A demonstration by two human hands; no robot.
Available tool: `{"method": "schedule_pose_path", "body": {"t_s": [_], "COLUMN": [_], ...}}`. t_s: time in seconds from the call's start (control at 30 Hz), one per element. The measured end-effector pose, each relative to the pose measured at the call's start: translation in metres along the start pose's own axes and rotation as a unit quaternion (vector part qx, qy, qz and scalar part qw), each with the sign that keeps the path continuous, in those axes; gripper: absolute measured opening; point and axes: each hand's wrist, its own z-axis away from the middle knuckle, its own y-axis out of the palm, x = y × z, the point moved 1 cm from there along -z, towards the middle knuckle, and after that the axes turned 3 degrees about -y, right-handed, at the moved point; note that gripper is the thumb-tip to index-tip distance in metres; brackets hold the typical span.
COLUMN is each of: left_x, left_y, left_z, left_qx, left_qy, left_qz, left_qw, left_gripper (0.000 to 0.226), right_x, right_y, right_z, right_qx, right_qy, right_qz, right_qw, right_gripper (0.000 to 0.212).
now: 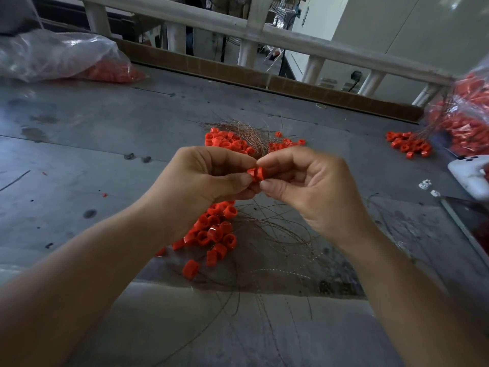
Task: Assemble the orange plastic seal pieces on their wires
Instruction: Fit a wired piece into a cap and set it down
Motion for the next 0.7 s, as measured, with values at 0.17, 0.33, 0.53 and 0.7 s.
{"method": "schedule_pose_path", "body": {"t_s": [0.17,0.33,0.53,0.7], "left_x": [0.0005,0.0008,0.0018,0.0008], "left_y": [-0.0009,-0.0004,0.0000,-0.0004], "left_z": [-0.0003,-0.0011,-0.0006,0.0007], "left_qx": [-0.001,-0.011,-0.021,-0.014], "left_qy": [0.002,0.004,0.004,-0.003], "left_qz": [-0.016,-0.023,-0.031,-0.024], "left_qw": [1.000,1.000,0.999,1.000], "left_gripper": [0.023,0.021,0.022,0.017], "right_x": [-0.0003,-0.0010,-0.0024,-0.0029], "right_y": [0.0044,0.0057,0.0076,0.0073], "right_z": [0.0008,0.0015,0.0026,0.0028], "right_qx": [-0.023,-0.036,-0.061,-0.072], "right_qy": [-0.009,-0.022,-0.048,-0.065], "right_qz": [0.045,0.083,0.116,0.133], "right_qw": [0.999,0.996,0.990,0.986], "right_gripper": [0.025,0.027,0.030,0.030]}}
